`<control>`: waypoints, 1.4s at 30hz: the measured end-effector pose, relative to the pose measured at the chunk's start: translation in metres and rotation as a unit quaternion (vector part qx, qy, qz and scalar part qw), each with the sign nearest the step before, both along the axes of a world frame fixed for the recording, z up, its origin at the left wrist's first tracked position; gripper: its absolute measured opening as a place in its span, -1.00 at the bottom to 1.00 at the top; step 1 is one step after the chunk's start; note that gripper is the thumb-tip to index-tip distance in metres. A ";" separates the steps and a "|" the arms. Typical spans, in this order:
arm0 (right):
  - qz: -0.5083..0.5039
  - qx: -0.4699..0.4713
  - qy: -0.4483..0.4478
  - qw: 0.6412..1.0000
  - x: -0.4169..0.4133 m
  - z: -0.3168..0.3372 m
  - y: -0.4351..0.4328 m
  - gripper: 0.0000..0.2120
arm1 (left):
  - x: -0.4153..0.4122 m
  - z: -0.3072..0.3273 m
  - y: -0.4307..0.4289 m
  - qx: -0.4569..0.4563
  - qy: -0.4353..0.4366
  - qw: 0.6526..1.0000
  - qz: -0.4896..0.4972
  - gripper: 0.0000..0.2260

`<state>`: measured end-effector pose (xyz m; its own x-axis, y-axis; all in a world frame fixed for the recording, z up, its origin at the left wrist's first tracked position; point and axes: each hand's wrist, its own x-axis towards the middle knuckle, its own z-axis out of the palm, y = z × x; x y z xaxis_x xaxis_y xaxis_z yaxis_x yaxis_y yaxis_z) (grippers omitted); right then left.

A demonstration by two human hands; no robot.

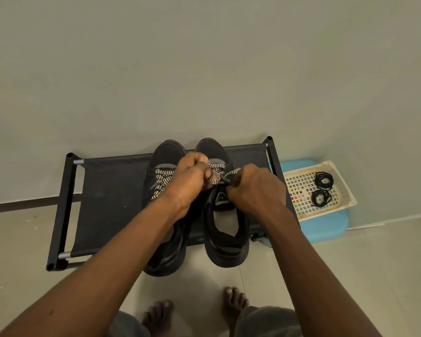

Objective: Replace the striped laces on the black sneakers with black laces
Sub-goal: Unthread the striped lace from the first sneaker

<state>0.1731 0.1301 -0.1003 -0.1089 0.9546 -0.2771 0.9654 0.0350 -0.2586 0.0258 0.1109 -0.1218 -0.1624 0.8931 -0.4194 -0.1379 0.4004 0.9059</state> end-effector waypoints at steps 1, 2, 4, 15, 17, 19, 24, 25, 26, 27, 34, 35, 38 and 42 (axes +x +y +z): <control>0.005 0.006 -0.003 1.000 -0.001 -0.002 -0.001 -0.66 | -0.001 -0.001 0.000 0.015 0.099 0.994 -0.051 -0.83; 0.008 0.012 -0.003 1.000 -0.002 -0.004 -0.002 -0.67 | -0.002 0.000 0.000 0.036 0.196 0.975 -0.101 -0.84; 0.014 0.023 -0.005 1.000 -0.003 -0.006 -0.002 -0.69 | -0.001 0.004 -0.001 0.069 0.331 0.926 -0.168 -0.91; 0.023 0.035 0.003 0.999 -0.003 -0.007 -0.001 -0.62 | 0.007 0.004 -0.010 0.079 0.502 0.838 -0.198 -0.95; 0.017 0.029 0.009 0.999 -0.002 -0.008 0.000 -0.61 | 0.007 0.005 -0.009 0.067 0.514 0.828 -0.213 -0.93; 0.012 0.023 0.010 1.000 -0.001 -0.008 0.000 -0.62 | 0.003 0.007 -0.005 0.053 0.493 0.838 -0.229 -0.91; -0.006 0.017 0.003 1.000 0.004 -0.006 0.003 -0.69 | -0.018 0.006 -0.003 -0.074 0.186 0.958 -0.208 -0.82; -0.006 0.015 0.006 1.000 0.005 -0.007 0.004 -0.68 | -0.020 0.006 -0.004 -0.087 0.123 0.971 -0.185 -0.82; -0.005 0.011 0.006 1.000 0.004 -0.006 0.004 -0.68 | -0.021 0.008 -0.004 -0.085 0.088 0.980 -0.157 -0.82; -0.003 0.009 0.003 1.000 0.003 -0.006 0.004 -0.67 | -0.022 0.008 -0.003 -0.074 0.067 0.988 -0.120 -0.82; 0.017 0.001 -0.010 1.000 -0.004 -0.006 -0.001 -0.68 | -0.024 0.001 -0.002 0.075 0.393 0.917 0.000 -0.84; 0.017 0.003 -0.009 1.000 -0.005 -0.006 -0.001 -0.67 | -0.024 -0.001 -0.003 0.088 0.425 0.900 -0.027 -0.74; 0.026 0.032 0.016 0.999 -0.008 -0.006 -0.001 -0.64 | -0.015 -0.002 -0.007 0.084 0.469 0.872 -0.110 -0.58; 0.078 0.072 0.027 0.994 -0.017 -0.015 -0.002 -0.52 | -0.009 -0.003 -0.009 0.050 0.483 0.858 -0.167 -0.45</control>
